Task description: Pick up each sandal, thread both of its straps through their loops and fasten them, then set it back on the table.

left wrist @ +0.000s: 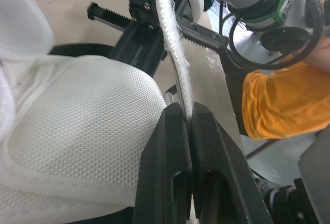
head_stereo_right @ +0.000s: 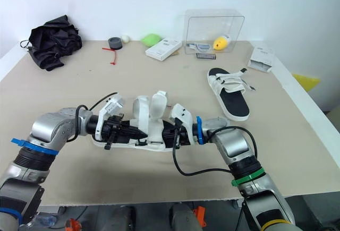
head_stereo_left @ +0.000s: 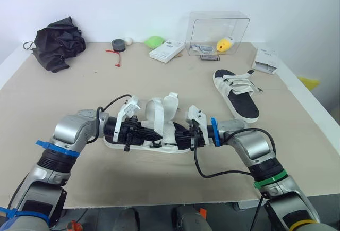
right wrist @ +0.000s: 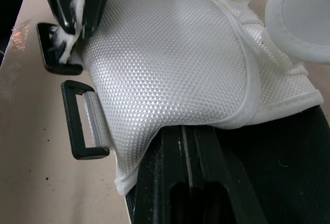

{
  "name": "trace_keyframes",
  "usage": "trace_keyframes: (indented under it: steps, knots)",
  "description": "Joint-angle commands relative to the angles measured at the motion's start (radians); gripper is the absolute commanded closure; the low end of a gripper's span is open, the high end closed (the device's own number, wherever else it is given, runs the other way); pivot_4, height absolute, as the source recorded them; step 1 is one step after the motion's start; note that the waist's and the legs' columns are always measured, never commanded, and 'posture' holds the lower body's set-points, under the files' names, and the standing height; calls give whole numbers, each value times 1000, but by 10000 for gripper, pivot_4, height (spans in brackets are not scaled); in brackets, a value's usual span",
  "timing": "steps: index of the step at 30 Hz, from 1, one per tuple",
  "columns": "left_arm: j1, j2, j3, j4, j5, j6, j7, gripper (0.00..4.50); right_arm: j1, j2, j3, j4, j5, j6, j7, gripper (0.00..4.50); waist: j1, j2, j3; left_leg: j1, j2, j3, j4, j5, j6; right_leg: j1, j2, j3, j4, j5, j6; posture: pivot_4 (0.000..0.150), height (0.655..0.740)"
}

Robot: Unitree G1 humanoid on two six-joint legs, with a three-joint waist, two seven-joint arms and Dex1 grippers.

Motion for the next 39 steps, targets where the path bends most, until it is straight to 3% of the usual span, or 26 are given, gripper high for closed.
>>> trace_keyframes:
  steps: [1,21,25,27,30,32,39]
  knots:
    - [16,0,25,-62,-8,-28,15,44919,12,-4,18,38,-19,20,-14,45000,0,0,0,0,0,0,0,0,0,0,0,0,0,0,0,1500,7400]
    - [134,40,8,-167,72,-227,14,44919,-2,1,24,49,-21,14,-2,45000,0,0,0,0,0,0,0,0,0,0,0,0,0,0,0,1500,7400]
    - [110,37,20,-149,70,-233,19,30257,-7,0,27,53,-21,12,1,45000,-1,0,0,0,1,0,0,0,0,0,1,1,0,1,-1,1500,7400]
    - [100,41,33,-157,45,-215,7,28687,-9,1,27,56,-21,12,1,45000,-1,0,0,1,1,0,0,0,0,0,1,1,0,1,-1,1500,7400]
    - [79,81,81,-192,-98,-52,-44,19305,-10,1,28,57,-22,11,2,45000,-1,0,0,1,1,0,0,0,0,0,1,1,0,1,-1,1500,7400]
    - [68,82,107,-189,-153,7,-45,19305,-11,1,28,59,-23,9,3,45000,-2,0,0,0,1,0,0,0,0,0,1,1,0,1,-1,1500,7400]
    - [-24,-22,236,-60,-277,220,168,19305,-11,4,30,60,-25,7,2,45000,-2,1,1,0,2,-1,2,0,0,0,2,0,1,1,-1,1500,7400]
